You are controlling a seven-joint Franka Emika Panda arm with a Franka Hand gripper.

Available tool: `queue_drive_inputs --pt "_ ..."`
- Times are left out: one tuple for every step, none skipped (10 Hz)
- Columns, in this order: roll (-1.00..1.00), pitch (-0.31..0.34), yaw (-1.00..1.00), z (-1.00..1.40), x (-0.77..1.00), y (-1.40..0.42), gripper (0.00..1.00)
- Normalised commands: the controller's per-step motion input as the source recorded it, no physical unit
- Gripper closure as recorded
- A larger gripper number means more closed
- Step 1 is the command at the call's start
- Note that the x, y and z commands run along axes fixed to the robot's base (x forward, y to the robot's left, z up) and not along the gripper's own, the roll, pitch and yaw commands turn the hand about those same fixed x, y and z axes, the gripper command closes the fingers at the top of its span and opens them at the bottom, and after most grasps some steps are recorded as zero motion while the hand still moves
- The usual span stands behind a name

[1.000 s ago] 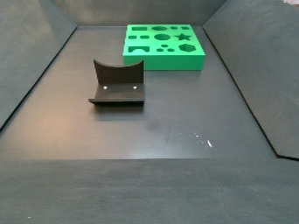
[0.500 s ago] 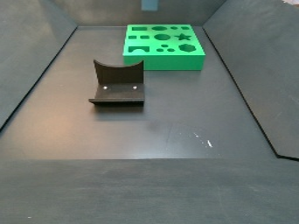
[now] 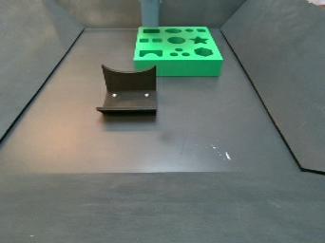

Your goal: Insert the rectangle object.

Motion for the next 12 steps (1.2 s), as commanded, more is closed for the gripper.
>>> queue_drive_inputs --pt "0.06 0.110 0.00 -0.25 0.35 -0.03 1.00" --pt "0.07 0.100 0.00 -0.23 0.14 -0.02 1.00" --pt "0.06 0.054 0.05 -0.19 0.00 -0.02 1.00" --pt "0.04 0.000 0.12 -0.19 -0.17 -0.03 1.00" --pt "0.01 0.000 0.15 -0.15 -0.37 0.00 1.00" --pt "0.00 -0.084 0.19 -0.09 -0.51 -0.01 1.00" --pt "0.00 -0.134 0.25 -0.09 -0.50 0.00 1.00" --pt "0.00 -0.070 0.16 -0.28 -0.19 -0.03 1.00" --pt "0.00 -0.009 0.00 -0.45 0.23 -0.11 1.00" --pt "-0.01 0.000 0.00 -0.47 0.44 -0.09 1.00" --pt "0.00 0.000 0.00 -0.49 0.50 0.00 1.00" --pt "0.00 0.000 0.00 -0.46 0.44 0.00 1.00"
